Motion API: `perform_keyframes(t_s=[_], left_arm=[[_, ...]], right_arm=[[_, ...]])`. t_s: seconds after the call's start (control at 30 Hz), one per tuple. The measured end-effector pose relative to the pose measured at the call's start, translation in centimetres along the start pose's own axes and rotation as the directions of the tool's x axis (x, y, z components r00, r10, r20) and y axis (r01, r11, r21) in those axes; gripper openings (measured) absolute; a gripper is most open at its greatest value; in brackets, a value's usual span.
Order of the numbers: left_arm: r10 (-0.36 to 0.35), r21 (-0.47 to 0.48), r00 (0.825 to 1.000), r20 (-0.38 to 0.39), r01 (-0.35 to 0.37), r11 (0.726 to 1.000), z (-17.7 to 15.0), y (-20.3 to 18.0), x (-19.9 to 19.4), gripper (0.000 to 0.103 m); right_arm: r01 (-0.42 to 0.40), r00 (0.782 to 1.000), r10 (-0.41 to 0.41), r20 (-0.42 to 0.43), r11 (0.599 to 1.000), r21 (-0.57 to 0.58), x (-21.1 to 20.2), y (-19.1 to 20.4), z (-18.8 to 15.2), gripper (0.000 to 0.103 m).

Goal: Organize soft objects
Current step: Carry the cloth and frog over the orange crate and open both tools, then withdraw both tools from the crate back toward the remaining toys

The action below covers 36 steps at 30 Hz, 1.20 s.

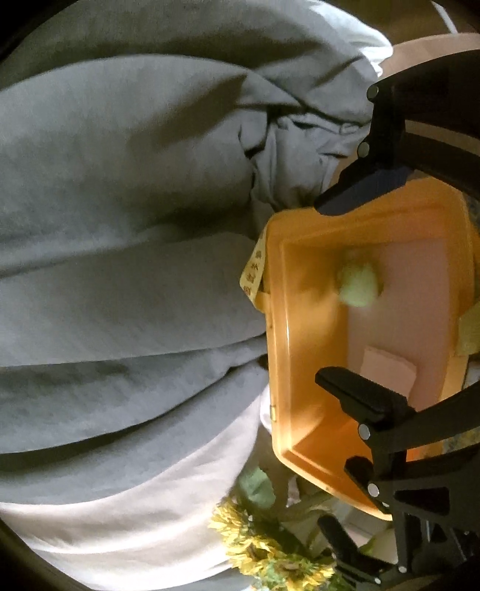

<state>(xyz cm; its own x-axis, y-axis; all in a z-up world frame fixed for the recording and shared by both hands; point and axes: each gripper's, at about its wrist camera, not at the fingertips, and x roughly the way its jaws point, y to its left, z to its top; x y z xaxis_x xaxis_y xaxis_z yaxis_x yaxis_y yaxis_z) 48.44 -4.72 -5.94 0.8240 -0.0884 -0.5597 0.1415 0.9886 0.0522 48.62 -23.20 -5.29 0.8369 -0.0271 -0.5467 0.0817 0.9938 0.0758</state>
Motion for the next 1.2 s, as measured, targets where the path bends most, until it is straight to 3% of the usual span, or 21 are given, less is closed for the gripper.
perform_keyframes(t_s=[0.23, 0.5, 0.93, 1.2], left_arm=[[0.030, -0.008, 0.998, 0.058, -0.030, 1.000, -0.5, 0.3, -4.5, 0.103], [0.025, -0.056, 0.997, 0.070, -0.021, 0.998, -2.0, 0.5, -9.5, 0.103], [0.049, -0.048, 0.993, 0.108, -0.044, 0.998, -5.9, 0.5, -16.3, 0.103], [0.062, -0.041, 0.991, 0.116, -0.057, 0.998, -8.5, 0.1, -19.1, 0.103]], right_arm=[[0.032, 0.999, -0.031, 0.038, 0.999, -0.013, -3.9, -0.2, -0.8, 0.089], [0.031, 0.997, -0.030, 0.069, 1.000, 0.001, -8.6, -0.4, -2.5, 0.089], [0.047, 0.992, -0.042, 0.119, 0.998, -0.036, -15.6, 0.2, -5.5, 0.089], [0.031, 0.992, -0.032, 0.122, 0.999, 0.012, -18.4, -0.4, -8.3, 0.089]])
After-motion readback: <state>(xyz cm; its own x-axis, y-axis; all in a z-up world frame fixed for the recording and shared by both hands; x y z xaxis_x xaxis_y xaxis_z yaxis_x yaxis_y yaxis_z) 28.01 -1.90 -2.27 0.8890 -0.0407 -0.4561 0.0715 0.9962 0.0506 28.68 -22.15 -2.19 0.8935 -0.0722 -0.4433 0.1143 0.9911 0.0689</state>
